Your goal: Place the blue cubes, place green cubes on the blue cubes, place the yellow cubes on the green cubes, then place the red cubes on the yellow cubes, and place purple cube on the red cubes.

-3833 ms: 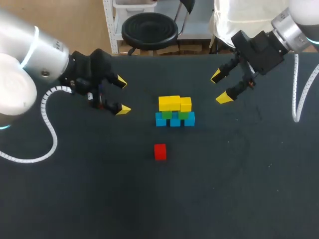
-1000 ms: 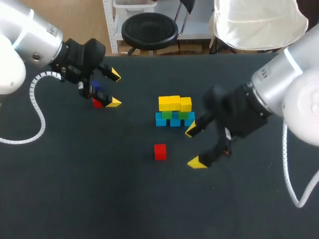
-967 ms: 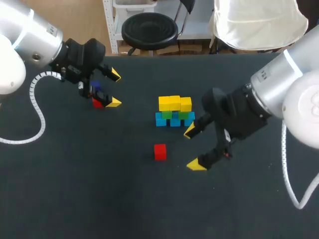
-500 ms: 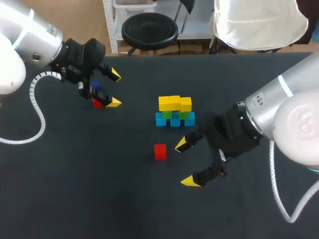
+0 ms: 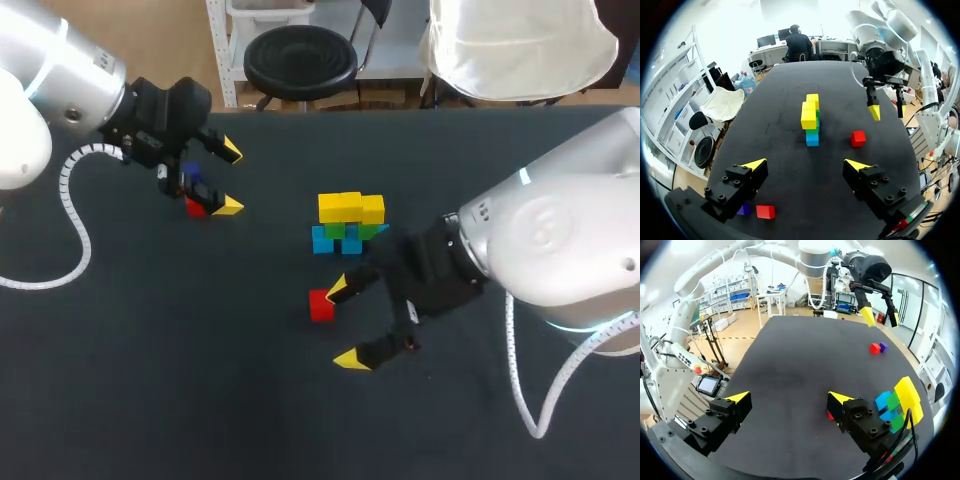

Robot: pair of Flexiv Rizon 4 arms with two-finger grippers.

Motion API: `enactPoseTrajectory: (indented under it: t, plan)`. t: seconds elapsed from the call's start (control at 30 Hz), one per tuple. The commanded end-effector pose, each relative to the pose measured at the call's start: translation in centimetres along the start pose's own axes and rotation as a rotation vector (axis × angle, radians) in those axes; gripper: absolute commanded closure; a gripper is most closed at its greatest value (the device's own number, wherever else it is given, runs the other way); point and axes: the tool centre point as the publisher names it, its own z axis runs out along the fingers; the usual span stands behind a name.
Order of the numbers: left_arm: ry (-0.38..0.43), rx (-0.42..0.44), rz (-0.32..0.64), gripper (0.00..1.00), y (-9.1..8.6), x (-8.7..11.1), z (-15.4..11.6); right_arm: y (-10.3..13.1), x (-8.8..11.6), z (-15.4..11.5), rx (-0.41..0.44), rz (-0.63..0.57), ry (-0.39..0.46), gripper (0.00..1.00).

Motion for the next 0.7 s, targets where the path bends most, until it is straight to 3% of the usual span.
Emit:
enactPoseTrajectory:
  t: [0.03,0.7]
  plan:
    - [0.001,-0.001,0.001,0.0,0.0,0.0,0.0,-0.6,0.5,0.8,-0.006,-0.002,-0.013,0.0]
    - [0.001,-0.001,0.001,0.0,0.0,0.0,0.0,-2.1,1.8,1.8,-0.032,0.001,-0.002,0.0]
